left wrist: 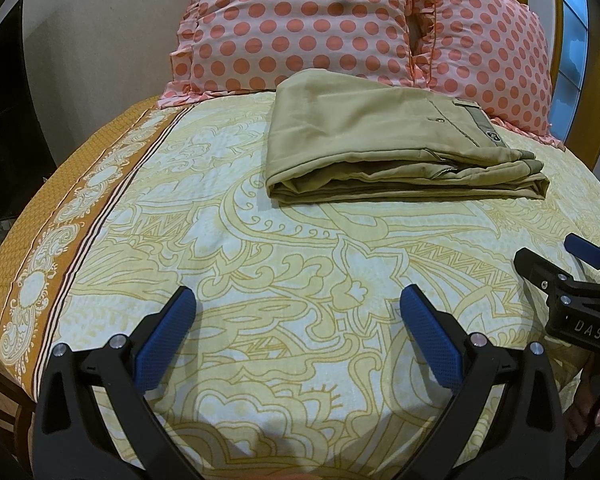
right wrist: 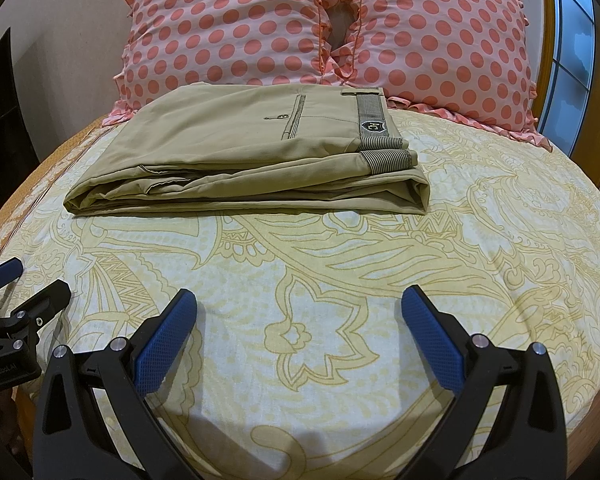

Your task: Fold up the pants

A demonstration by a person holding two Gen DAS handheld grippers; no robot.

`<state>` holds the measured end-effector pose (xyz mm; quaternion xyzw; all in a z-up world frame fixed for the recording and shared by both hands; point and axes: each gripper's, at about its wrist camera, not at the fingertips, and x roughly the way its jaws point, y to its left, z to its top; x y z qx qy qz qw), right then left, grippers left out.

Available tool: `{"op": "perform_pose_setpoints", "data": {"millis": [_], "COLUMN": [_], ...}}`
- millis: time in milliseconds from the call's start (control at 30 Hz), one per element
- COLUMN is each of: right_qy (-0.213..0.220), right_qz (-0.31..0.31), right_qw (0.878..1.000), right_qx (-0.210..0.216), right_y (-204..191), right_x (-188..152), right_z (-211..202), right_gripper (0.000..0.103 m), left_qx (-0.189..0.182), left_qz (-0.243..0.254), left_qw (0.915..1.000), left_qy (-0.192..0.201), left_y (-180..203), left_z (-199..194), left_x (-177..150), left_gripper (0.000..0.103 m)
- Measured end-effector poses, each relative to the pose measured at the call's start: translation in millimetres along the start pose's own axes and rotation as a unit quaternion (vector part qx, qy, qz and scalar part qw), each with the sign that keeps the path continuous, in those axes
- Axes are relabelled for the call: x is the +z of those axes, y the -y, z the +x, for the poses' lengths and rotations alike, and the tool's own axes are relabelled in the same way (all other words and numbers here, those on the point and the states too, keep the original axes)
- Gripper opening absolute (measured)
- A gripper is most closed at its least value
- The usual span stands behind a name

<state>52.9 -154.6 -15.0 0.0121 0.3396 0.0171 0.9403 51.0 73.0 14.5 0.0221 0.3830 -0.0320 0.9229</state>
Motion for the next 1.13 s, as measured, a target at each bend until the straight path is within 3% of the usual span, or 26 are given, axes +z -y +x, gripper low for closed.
{"op": "perform_pose_setpoints", "data": {"millis": [1133], "right_qy": [0.000], "right_qz": [0.000], "right_qw": [1.000], "right_qx": [0.000], "right_y": [0.1], "right_x": [-0.1], "right_z": [0.3], "right_gripper": [0.102], "left_qx": [0.002], "left_qz": [-0.001], "left_qw": [1.0000], "left_qy": [0.004], "left_y": [2.3], "left_z": [-0.4], "left_x": [-0.5], "left_gripper": [0.101]}}
